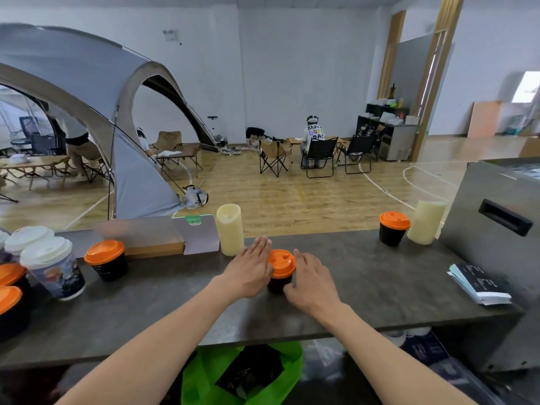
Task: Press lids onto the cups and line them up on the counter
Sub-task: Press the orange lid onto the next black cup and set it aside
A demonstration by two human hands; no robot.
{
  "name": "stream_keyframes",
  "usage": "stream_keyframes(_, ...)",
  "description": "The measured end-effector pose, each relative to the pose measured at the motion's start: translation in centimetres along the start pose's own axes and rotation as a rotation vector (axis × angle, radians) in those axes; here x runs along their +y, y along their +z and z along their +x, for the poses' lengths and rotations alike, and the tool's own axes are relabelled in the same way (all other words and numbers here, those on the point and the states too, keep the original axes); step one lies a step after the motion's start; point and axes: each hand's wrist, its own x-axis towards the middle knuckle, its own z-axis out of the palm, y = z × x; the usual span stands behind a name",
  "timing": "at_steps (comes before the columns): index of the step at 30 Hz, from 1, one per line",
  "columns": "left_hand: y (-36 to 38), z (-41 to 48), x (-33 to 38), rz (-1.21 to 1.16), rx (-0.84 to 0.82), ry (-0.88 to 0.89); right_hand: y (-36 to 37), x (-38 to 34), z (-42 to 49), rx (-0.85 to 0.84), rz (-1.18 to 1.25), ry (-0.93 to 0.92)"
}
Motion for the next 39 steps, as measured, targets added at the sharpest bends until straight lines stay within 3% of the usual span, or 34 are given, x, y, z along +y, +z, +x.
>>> stream_keyframes(8, 1.3, -0.6, 1.5, -0.042, -0.008, 0.006, 0.1, -0.1, 1.6, -0.265, -0.101, -0.158)
stream_keyframes(17, 1.9, -0.3, 0.9, -0.015, 0.022, 0.0, -0.2, -0.4, 1.4, -0.259, -0.061, -0.133)
stream_keyframes(25, 1.2, -0.2, -0.4, -0.002, 0.116, -0.034, -2.0, -1.1, 1.4, -0.107, -0.137, -0.094)
stream_keyframes(32, 2.4, -1.0, 1.4, -0.062, 0.07, 0.003, -0.9, -0.8, 2.2, -0.33, -0.096, -0.184)
stream_keyframes(39, 2.4, -1.0, 1.0, -0.05, 0.052, 0.017, -0.9, -0.9, 1.9, -0.335, -0.089, -0.173)
